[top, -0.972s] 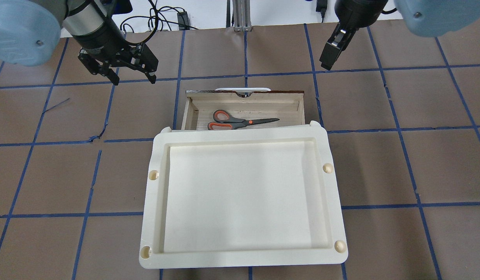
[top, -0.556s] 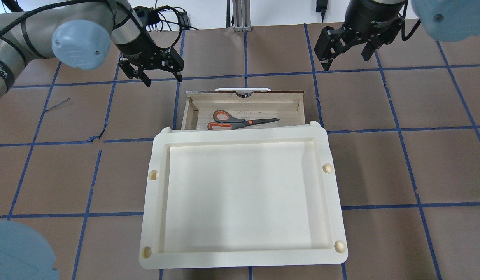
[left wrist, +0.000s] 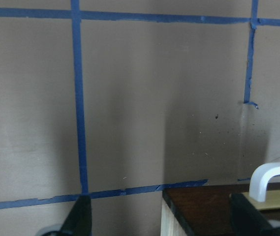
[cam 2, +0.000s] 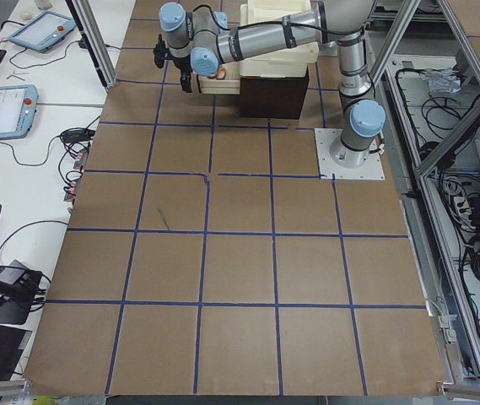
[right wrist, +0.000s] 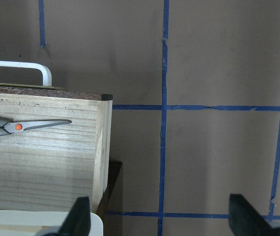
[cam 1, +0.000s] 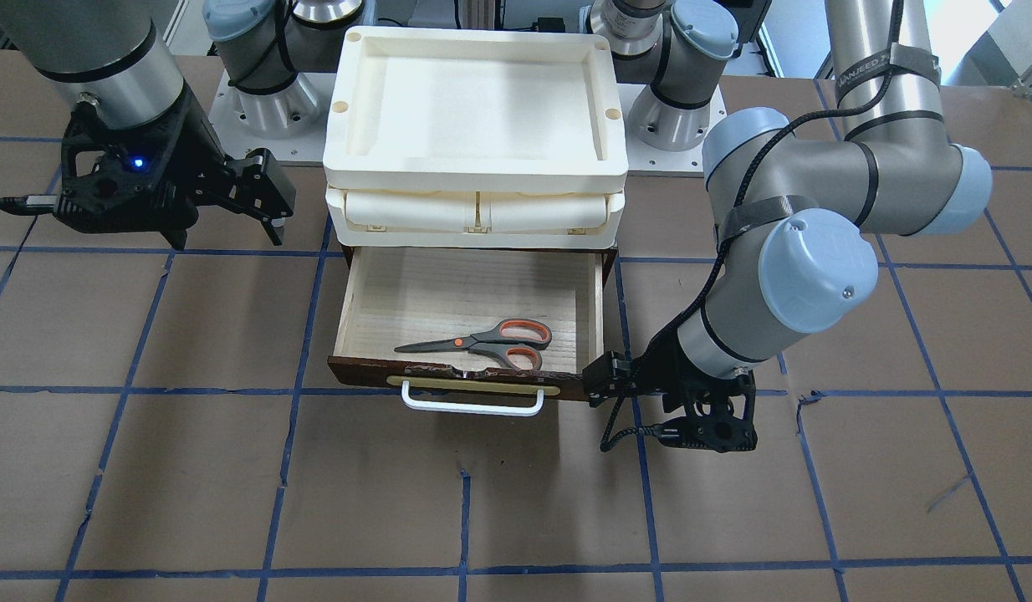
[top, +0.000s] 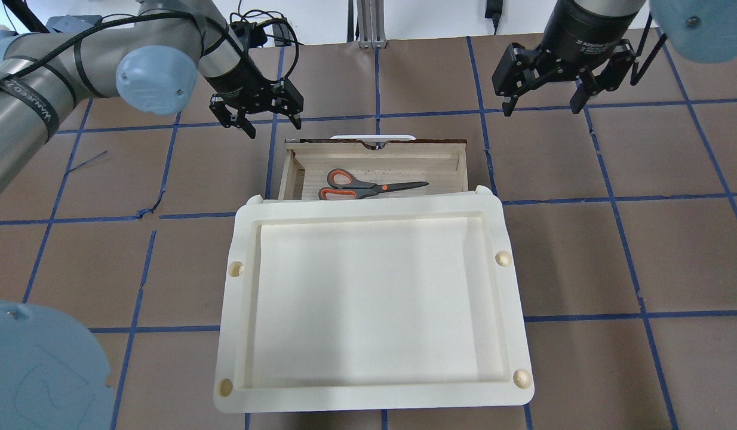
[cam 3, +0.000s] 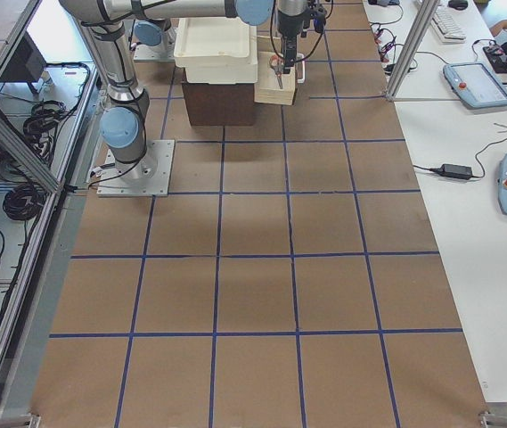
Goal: Put scissors in drawer and close it
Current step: 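Push the drawer front with the left gripper toward the white tray, then press the drawer fully shut with the left gripper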
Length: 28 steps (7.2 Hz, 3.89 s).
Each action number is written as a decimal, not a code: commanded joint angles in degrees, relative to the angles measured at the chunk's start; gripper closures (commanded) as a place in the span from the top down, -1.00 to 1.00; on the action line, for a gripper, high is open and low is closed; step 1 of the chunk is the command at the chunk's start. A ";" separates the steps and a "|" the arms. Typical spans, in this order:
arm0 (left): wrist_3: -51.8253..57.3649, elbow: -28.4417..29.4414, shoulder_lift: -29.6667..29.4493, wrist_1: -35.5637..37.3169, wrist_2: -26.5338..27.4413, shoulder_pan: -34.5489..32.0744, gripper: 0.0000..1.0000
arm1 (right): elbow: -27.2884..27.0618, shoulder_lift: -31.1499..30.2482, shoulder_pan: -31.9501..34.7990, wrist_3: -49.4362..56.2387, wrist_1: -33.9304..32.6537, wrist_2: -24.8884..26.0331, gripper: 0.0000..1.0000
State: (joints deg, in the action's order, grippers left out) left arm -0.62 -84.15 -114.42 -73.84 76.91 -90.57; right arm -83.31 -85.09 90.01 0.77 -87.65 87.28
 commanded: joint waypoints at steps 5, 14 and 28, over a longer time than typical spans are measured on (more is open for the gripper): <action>-0.17 -1.01 -0.89 -0.94 -0.35 -0.39 1.00 | 0.51 -0.34 0.17 -0.33 1.69 3.08 1.00; -0.17 -4.26 4.81 -10.00 0.44 -1.45 1.00 | 0.34 -0.25 0.26 0.37 1.69 2.81 1.00; 0.00 -6.01 8.43 -14.43 0.26 -1.71 1.00 | 0.16 -0.25 0.26 0.37 1.69 2.81 1.00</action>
State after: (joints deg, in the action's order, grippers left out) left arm -1.20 -89.43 -105.75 -92.05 77.24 -92.36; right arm -83.14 -85.40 90.20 1.19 -85.96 90.09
